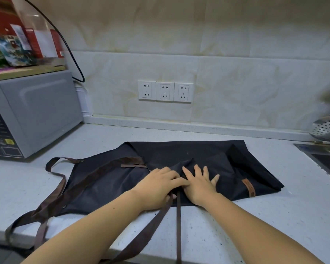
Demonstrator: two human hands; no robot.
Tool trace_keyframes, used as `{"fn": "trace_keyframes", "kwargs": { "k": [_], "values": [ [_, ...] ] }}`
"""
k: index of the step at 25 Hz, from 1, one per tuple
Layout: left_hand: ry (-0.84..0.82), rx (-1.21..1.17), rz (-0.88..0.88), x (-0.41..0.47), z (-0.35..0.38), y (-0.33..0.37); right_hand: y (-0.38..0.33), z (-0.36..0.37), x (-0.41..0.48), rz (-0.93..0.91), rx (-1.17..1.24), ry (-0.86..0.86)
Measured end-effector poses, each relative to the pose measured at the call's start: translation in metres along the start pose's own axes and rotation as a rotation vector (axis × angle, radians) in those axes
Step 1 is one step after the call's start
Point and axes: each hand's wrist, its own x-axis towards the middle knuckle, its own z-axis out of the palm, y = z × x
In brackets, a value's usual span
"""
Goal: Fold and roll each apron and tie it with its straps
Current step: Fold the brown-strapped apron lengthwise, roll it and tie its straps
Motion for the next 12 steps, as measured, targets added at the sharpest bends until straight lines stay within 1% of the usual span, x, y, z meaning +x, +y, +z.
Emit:
{"fn": "trace_keyframes", "kwargs": {
  "k": [2,4,7,9,12],
  "values": [
    [-0.031,-0.206,-0.106,-0.005,0.004,-0.002,-0.001,0.002,-0.001,-0.001,0.026,0.045],
    [-0.05,-0.286,-0.158,-0.009,0.007,0.0,-0.001,0.003,-0.002,0.0,0.043,0.082],
    [-0.058,-0.268,-0.192,-0.008,0.007,0.012,-0.001,0.004,-0.002,0.005,0.056,0.089],
    [-0.018,-0.267,-0.199,-0.007,0.009,0.02,-0.001,0.005,-0.002,0.004,0.053,0.092],
    [0.003,-0.297,-0.172,-0.01,0.015,0.023,0.001,0.004,-0.001,0.014,0.098,0.14]
  ]
}}
